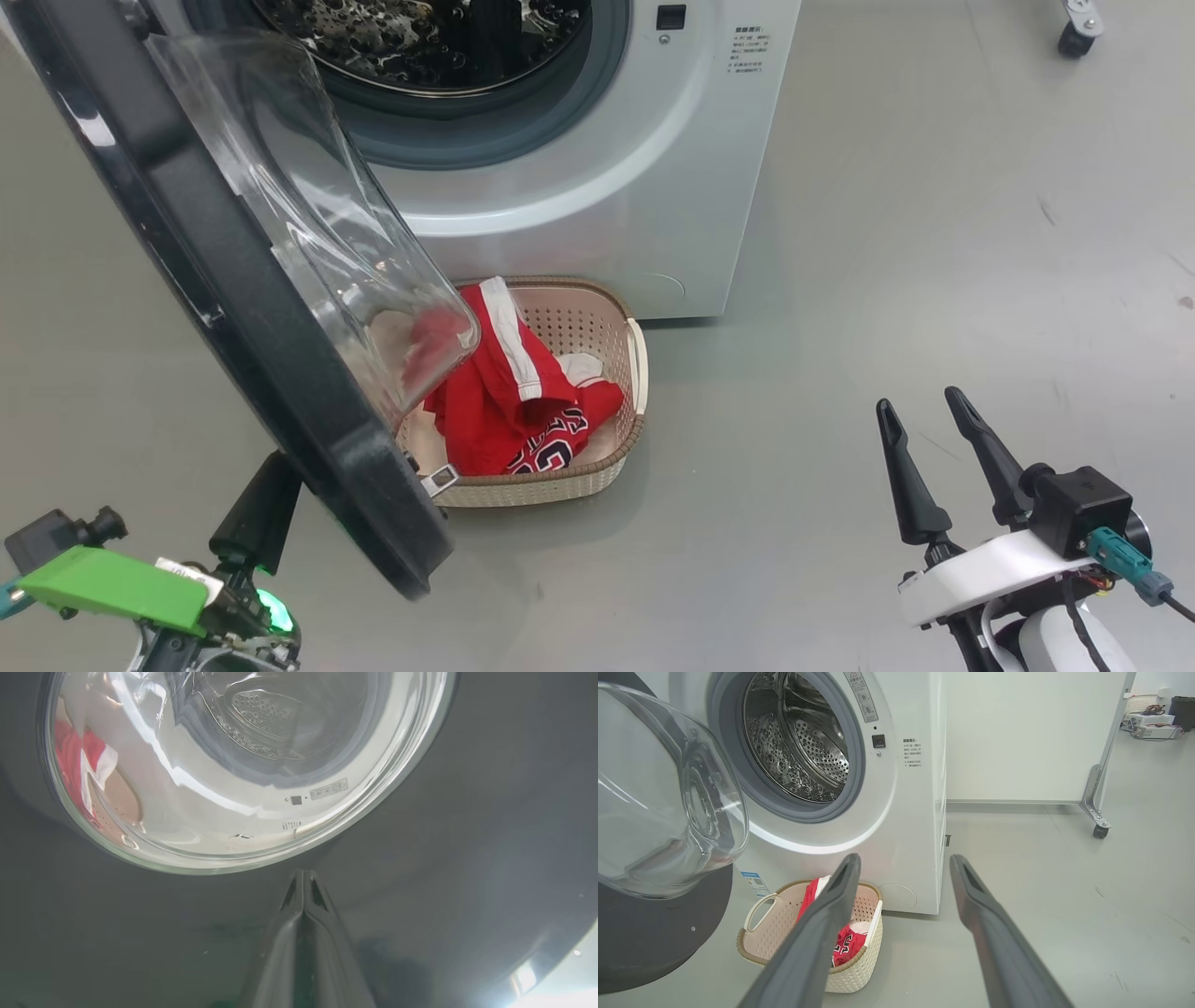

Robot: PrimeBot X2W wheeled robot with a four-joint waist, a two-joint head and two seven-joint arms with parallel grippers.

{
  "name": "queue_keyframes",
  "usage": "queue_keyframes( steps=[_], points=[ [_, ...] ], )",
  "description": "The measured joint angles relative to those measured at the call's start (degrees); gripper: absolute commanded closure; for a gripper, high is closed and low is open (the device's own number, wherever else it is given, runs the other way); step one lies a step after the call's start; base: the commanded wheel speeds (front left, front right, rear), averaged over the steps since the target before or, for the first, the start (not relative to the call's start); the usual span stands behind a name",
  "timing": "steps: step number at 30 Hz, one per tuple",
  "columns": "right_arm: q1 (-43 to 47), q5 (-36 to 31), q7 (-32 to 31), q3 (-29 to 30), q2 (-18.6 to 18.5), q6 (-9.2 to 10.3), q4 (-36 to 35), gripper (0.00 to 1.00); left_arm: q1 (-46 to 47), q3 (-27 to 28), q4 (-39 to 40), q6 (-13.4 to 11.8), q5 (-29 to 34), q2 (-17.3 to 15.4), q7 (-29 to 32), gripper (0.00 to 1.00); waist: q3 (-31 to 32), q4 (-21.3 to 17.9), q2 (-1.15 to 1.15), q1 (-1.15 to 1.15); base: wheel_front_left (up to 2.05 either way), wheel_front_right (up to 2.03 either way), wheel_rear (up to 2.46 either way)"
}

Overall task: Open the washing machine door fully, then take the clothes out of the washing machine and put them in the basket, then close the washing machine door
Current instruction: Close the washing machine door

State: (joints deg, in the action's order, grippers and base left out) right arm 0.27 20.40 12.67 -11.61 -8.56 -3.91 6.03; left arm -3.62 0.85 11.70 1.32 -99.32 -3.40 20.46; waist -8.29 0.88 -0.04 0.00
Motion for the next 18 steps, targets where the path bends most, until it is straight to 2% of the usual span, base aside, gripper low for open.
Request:
queue_keyframes(
  steps=[18],
  points=[
    [-3.6,0.02,0.0,-0.57,0.03,-0.15,-1.05,0.0,8.27,-5.66,-0.1,1.01,-0.3,0.14,1.92,1.0,-5.54,-4.41,0.0,0.0,0.0,0.0,0.0]
  ],
)
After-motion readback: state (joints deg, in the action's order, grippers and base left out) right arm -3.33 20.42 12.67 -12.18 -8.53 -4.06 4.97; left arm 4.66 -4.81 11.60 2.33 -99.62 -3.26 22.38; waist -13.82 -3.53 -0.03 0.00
